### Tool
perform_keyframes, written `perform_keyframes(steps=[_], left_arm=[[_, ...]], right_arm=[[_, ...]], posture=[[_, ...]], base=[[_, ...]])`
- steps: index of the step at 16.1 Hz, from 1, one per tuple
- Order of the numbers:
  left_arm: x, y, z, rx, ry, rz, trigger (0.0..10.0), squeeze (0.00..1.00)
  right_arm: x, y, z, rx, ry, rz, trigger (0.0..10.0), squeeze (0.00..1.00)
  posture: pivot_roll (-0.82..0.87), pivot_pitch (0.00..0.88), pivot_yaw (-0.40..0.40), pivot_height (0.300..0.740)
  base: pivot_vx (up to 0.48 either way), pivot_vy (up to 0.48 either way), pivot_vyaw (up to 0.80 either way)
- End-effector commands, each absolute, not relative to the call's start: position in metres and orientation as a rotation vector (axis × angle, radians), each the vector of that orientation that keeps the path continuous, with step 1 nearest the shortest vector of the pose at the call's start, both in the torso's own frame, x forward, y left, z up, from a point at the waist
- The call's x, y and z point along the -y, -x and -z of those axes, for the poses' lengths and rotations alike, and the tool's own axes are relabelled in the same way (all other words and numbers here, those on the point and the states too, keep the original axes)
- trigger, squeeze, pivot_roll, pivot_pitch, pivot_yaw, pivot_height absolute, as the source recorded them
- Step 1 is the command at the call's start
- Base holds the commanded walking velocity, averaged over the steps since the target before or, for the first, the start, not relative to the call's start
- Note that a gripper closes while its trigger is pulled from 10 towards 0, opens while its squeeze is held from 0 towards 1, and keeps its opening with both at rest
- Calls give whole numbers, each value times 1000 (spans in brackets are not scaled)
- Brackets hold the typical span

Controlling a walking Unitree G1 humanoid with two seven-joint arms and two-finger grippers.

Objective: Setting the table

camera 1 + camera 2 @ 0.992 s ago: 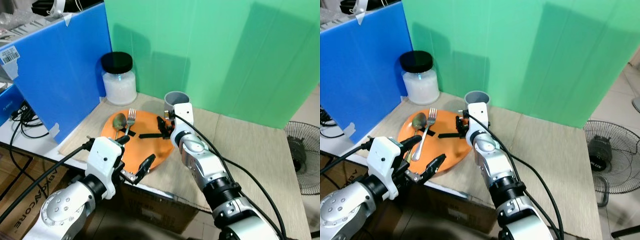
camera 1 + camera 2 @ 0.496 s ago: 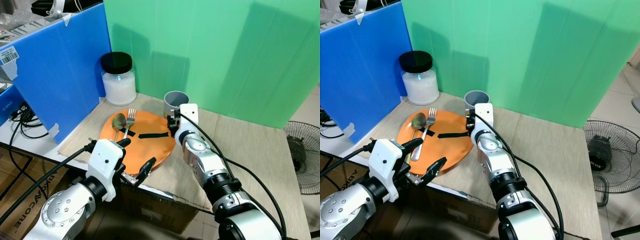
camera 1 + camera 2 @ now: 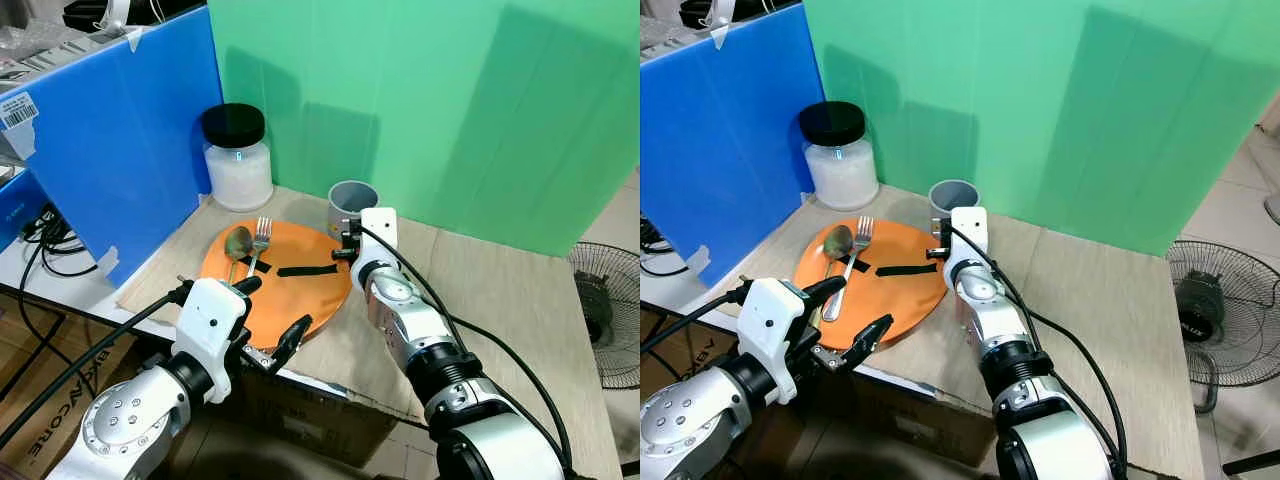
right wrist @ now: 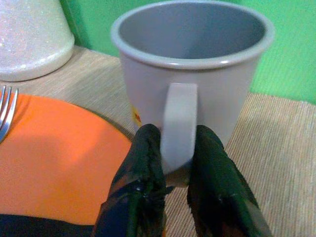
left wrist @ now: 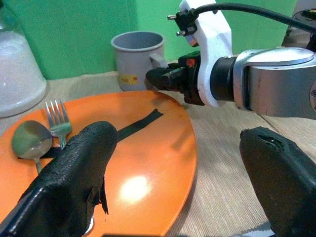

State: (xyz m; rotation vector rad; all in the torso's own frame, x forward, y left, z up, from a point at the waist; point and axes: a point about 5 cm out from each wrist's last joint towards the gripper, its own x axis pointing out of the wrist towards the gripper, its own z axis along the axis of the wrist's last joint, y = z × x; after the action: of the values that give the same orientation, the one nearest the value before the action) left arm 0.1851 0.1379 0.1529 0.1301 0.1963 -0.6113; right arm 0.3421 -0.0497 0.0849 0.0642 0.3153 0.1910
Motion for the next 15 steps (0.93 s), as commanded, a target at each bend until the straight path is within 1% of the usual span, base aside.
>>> perform_keyframes(steps=[1, 6, 8, 10, 11, 12, 13, 15], left_arm=[[-137, -185, -156, -182, -138, 621, 10000, 0], [-138, -186, -157, -179, -144, 617, 10000, 0], [-137, -188, -157, -170, -150, 610, 10000, 0], [-137, -190, -158, -158, -151, 593, 10000, 0], [-138, -191, -158, -149, -156, 573, 10000, 0], [-139, -191, -158, -142, -153, 548, 10000, 0], [-139, -191, -158, -140, -153, 539, 10000, 0], [-139, -191, -156, -130, -154, 495, 10000, 0]], right_arm=[[39, -346, -95, -290, -77, -208, 0, 0], [45, -349, -106, -234, -122, -210, 0, 0], [51, -347, -120, -153, -170, -254, 0, 0], [66, -338, -135, -62, -190, -275, 0, 0], [78, -327, -144, -9, -205, -297, 10000, 0], [92, -315, -150, 26, -175, -307, 10000, 0], [98, -310, -153, 40, -155, -314, 10000, 0], [117, -292, -160, 90, -61, -324, 10000, 0]], posture=[[37, 0, -15, 740], [34, 0, -9, 740], [28, 0, -4, 740], [14, 0, 0, 740], [10, 0, 1, 740], [0, 0, 4, 740], [-6, 0, 5, 740], [-20, 0, 6, 740]], base=[[0, 0, 0], [0, 0, 0], [0, 0, 0], [0, 0, 0], [0, 0, 0], [0, 0, 0], [0, 0, 0], [0, 0, 0]])
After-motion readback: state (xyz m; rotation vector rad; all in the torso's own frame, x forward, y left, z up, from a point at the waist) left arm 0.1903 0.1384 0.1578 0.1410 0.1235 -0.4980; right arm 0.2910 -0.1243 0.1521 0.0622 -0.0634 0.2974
